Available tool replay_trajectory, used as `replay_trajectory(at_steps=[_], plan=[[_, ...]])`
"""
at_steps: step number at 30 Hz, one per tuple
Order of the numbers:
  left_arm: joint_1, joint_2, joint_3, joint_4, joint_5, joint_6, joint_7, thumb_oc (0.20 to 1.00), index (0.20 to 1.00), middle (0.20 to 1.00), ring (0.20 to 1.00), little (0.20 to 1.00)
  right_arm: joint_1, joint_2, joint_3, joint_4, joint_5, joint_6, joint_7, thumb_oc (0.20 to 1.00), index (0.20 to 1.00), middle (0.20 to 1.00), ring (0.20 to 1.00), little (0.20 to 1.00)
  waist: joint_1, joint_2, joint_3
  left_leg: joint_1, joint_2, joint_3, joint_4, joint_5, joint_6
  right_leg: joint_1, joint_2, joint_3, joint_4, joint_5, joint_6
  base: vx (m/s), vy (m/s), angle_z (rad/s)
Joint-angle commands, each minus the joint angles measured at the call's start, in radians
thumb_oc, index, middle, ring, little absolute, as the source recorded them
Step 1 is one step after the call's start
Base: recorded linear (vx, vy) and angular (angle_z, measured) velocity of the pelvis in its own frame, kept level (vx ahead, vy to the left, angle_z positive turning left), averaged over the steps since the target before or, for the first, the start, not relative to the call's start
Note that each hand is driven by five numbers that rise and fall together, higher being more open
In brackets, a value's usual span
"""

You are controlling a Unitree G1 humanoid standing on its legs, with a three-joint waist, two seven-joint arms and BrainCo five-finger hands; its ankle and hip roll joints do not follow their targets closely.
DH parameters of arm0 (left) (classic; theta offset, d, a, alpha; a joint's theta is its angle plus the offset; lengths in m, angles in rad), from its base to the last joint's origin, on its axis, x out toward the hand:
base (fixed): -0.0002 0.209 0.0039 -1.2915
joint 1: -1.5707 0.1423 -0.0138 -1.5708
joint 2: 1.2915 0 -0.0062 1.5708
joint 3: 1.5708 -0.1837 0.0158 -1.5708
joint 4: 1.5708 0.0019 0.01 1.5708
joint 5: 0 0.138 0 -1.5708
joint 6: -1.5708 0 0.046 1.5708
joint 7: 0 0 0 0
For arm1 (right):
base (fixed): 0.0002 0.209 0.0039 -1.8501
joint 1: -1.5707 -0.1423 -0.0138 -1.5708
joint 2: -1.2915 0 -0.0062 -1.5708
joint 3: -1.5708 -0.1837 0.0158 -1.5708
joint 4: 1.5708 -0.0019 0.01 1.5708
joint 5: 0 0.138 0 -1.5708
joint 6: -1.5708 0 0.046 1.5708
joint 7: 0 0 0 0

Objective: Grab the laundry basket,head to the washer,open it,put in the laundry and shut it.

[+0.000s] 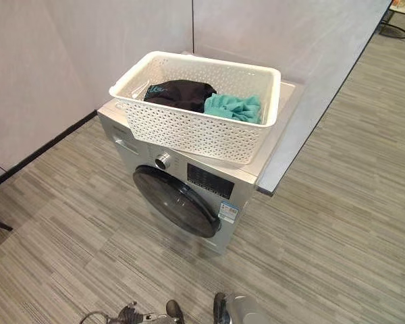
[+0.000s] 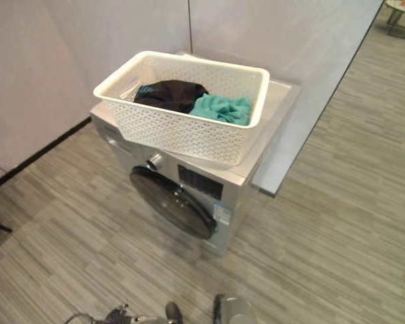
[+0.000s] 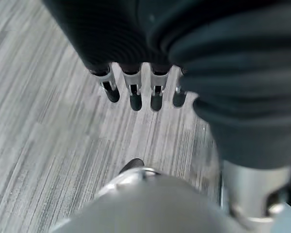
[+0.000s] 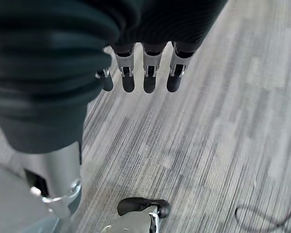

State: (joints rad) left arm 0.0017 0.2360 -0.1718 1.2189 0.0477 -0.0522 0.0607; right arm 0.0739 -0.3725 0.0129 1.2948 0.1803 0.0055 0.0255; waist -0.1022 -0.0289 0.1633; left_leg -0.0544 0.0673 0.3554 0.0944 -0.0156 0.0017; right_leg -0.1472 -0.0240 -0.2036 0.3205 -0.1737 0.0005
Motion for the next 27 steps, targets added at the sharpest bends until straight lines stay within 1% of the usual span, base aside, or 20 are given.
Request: replay_trajectory(at_steps=[1,2,4,5,7,8,9,11,12,13,15,16,18,19,20,21,22,23,25,27], plan=[[-0.028,0.037,0.009,0.012,0.0,-0.015,-0.005,1.0,1.0,1.0,1.0,1.0,-0.031,-0.086,0.037,0.014,-0.063,-0.023,-0.009,1.0,1.0,1.0,1.0,1.0,0.014,0.012,-0.011,-0.026,-0.104,0.004,0.117,-0.06,0.013,0.142,0.036,0.057,-0.186,0.041,0.058,-0.07,-0.023,-0.32],[-0.037,0.039,0.018,0.012,-0.021,-0.021,-0.002,1.0,1.0,1.0,1.0,1.0,-0.032,-0.093,0.064,-0.01,-0.079,-0.027,0.001,1.0,1.0,1.0,1.0,1.0,0.028,0.014,0.011,-0.063,-0.092,-0.024,0.202,-0.015,-0.042,0.16,0.04,0.075,-0.204,0.047,0.046,-0.13,-0.002,-0.2],[-0.057,0.043,0.011,0.005,-0.042,-0.03,-0.001,1.0,1.0,1.0,1.0,1.0,-0.046,-0.113,0.1,-0.052,-0.095,-0.031,0.011,1.0,1.0,1.0,1.0,1.0,0.045,0.01,0.048,-0.105,-0.11,-0.174,0.295,0.037,-0.124,0.156,0.036,0.091,-0.193,0.051,0.032,-0.13,0.09,-0.16],[-0.055,0.047,0.005,0.014,-0.033,-0.028,0.001,1.0,1.0,1.0,1.0,1.0,-0.032,-0.118,0.108,-0.05,-0.106,-0.033,0.009,1.0,1.0,1.0,1.0,1.0,0.027,0.003,0.036,-0.088,-0.029,-0.159,0.26,-0.011,-0.086,0.15,0.003,0.078,-0.191,0.049,0.047,-0.03,0.186,-0.43],[-0.043,0.063,0.011,0.022,-0.028,-0.03,0.006,1.0,1.0,1.0,1.0,1.0,-0.019,-0.12,0.093,-0.052,-0.098,-0.033,0.001,1.0,1.0,1.0,1.0,1.0,0.024,0.001,0.021,-0.084,0.011,-0.211,0.228,-0.039,-0.062,0.147,-0.016,0.101,-0.191,0.04,0.058,0.04,0.236,-0.1],[-0.045,0.067,0.01,0.033,-0.036,-0.031,0.012,1.0,1.0,1.0,1.0,1.0,-0.021,-0.118,0.09,-0.044,-0.088,-0.035,-0.007,1.0,1.0,1.0,1.0,1.0,0.025,0.002,0.017,-0.088,0.039,-0.268,0.209,-0.026,-0.061,0.14,-0.028,0.117,-0.184,0.038,0.063,0.05,0.284,0.15],[-0.048,0.072,0.005,0.038,-0.04,-0.03,0.013,1.0,1.0,1.0,1.0,1.0,-0.022,-0.121,0.09,-0.048,-0.084,-0.036,-0.006,1.0,1.0,1.0,1.0,1.0,0.017,0.007,0.015,-0.076,0.073,-0.298,0.175,-0.012,-0.065,0.134,-0.039,0.126,-0.181,0.035,0.07,0.05,0.316,-0.12],[-0.063,0.084,-0.014,0.037,-0.038,-0.035,0.023,1.0,1.0,1.0,1.0,1.0,-0.021,-0.132,0.076,-0.052,-0.071,-0.037,-0.016,1.0,1.0,1.0,1.0,1.0,-0.002,0.031,0.019,-0.051,0.155,-0.335,0.1,0.062,-0.099,0.123,-0.066,0.146,-0.175,0.034,0.091,0.05,0.414,-0.32],[-0.065,0.085,-0.021,0.032,-0.041,-0.035,0.022,1.0,1.0,1.0,1.0,1.0,-0.022,-0.137,0.07,-0.038,-0.07,-0.035,-0.017,1.0,1.0,1.0,1.0,1.0,-0.001,0.038,0.022,-0.046,0.153,-0.369,0.103,0.075,-0.107,0.119,-0.078,0.156,-0.172,0.038,0.101,0.09,0.487,-0.14],[-0.071,0.088,-0.026,0.035,-0.046,-0.032,0.02,1.0,1.0,1.0,1.0,1.0,-0.039,-0.154,0.049,0.014,-0.058,-0.027,-0.016,1.0,1.0,1.0,1.0,1.0,0.006,0.045,0.027,-0.033,0.111,-0.454,0.133,0.034,-0.11,0.118,-0.097,0.192,-0.166,0.047,0.119,0.1,0.452,-0.15],[-0.083,0.089,-0.031,0.04,-0.045,-0.036,0.02,1.0,1.0,1.0,1.0,1.0,-0.048,-0.157,0.013,0.035,-0.033,-0.023,-0.024,1.0,1.0,1.0,1.0,1.0,-0.004,0.049,0.018,-0.02,0.089,-0.395,0.117,-0.031,-0.108,0.129,-0.144,0.205,-0.171,0.066,0.14,0.14,0.564,-0.32],[-0.102,0.092,-0.054,0.017,-0.028,-0.04,0.023,1.0,1.0,1.0,1.0,1.0,-0.045,-0.152,-0.021,0.041,-0.017,-0.022,-0.035,1.0,1.0,1.0,1.0,1.0,-0.003,0.035,0.016,-0.049,0.02,-0.391,0.194,-0.112,-0.082,0.13,-0.22,0.237,-0.186,0.115,0.169,0.13,0.628,-0.2],[-0.118,0.098,-0.073,-0.002,-0.013,-0.045,0.028,1.0,1.0,1.0,1.0,1.0,-0.054,-0.145,-0.022,0.022,-0.018,-0.022,-0.039,1.0,1.0,1.0,1.0,1.0,0.002,0.029,0.019,-0.073,-0.015,-0.361,0.196,-0.129,-0.064,0.101,-0.264,0.239,-0.195,0.179,0.178,0.01,0.524,-0.03],[-0.126,0.1,-0.074,-0.013,-0.018,-0.046,0.036,1.0,1.0,1.0,1.0,1.0,-0.078,-0.149,-0.006,0.001,-0.032,-0.022,-0.052,1.0,1.0,1.0,1.0,1.0,0.006,0.028,0.031,-0.085,-0.026,-0.339,0.198,-0.131,-0.057,0.066,-0.284,0.214,-0.192,0.218,0.171,-0.11,0.419,-0.18],[-0.128,0.102,-0.068,-0.022,-0.029,-0.047,0.037,1.0,1.0,1.0,1.0,1.0,-0.106,-0.152,0.018,-0.017,-0.055,-0.023,-0.055,1.0,1.0,1.0,1.0,1.0,0.029,0.031,0.041,-0.088,-0.017,-0.303,0.199,-0.133,-0.055,0.043,-0.293,0.129,-0.185,0.216,0.157,-0.18,0.417,-0.38],[-0.123,0.104,-0.063,-0.046,-0.038,-0.047,0.036,1.0,1.0,1.0,1.0,1.0,-0.115,-0.155,0.035,-0.028,-0.083,-0.022,-0.05,1.0,1.0,1.0,1.0,1.0,0.061,0.036,0.047,-0.087,-0.012,-0.264,0.181,-0.126,-0.053,0.039,-0.307,-0.035,-0.157,0.198,0.143,-0.13,0.45,-0.92],[-0.114,0.104,-0.054,-0.064,-0.039,-0.044,0.031,1.0,1.0,1.0,1.0,1.0,-0.123,-0.148,0.063,-0.058,-0.107,-0.026,-0.046,1.0,1.0,1.0,1.0,1.0,0.056,0.038,0.044,-0.071,-0.026,-0.254,0.132,-0.109,-0.044,0.027,-0.255,-0.046,-0.115,0.17,0.133,-0.08,0.44,-1.49],[-0.109,0.108,-0.044,-0.055,-0.043,-0.045,0.031,1.0,1.0,1.0,1.0,1.0,-0.122,-0.144,0.077,-0.072,-0.117,-0.027,-0.048,1.0,1.0,1.0,1.0,1.0,0.051,0.036,0.039,-0.048,-0.037,-0.233,0.084,-0.095,-0.04,0.018,-0.211,-0.026,-0.104,0.153,0.137,0.0,0.382,-1.6],[-0.095,0.107,-0.026,-0.034,-0.044,-0.044,0.025,1.0,1.0,1.0,1.0,1.0,-0.129,-0.138,0.114,-0.091,-0.135,-0.039,-0.041,1.0,1.0,1.0,1.0,1.0,0.061,0.029,0.028,-0.01,-0.056,-0.191,0.024,-0.072,-0.027,0.029,-0.137,-0.042,-0.104,0.126,0.135,0.0,0.307,-0.79],[-0.078,0.112,-0.01,-0.026,-0.043,-0.042,0.024,1.0,1.0,1.0,1.0,1.0,-0.135,-0.137,0.137,-0.115,-0.136,-0.05,-0.036,1.0,1.0,1.0,1.0,1.0,0.061,0.021,0.021,0.011,-0.072,-0.168,-0.011,-0.06,-0.019,0.012,-0.048,-0.032,-0.081,0.099,0.122,-0.03,0.237,-0.63]])
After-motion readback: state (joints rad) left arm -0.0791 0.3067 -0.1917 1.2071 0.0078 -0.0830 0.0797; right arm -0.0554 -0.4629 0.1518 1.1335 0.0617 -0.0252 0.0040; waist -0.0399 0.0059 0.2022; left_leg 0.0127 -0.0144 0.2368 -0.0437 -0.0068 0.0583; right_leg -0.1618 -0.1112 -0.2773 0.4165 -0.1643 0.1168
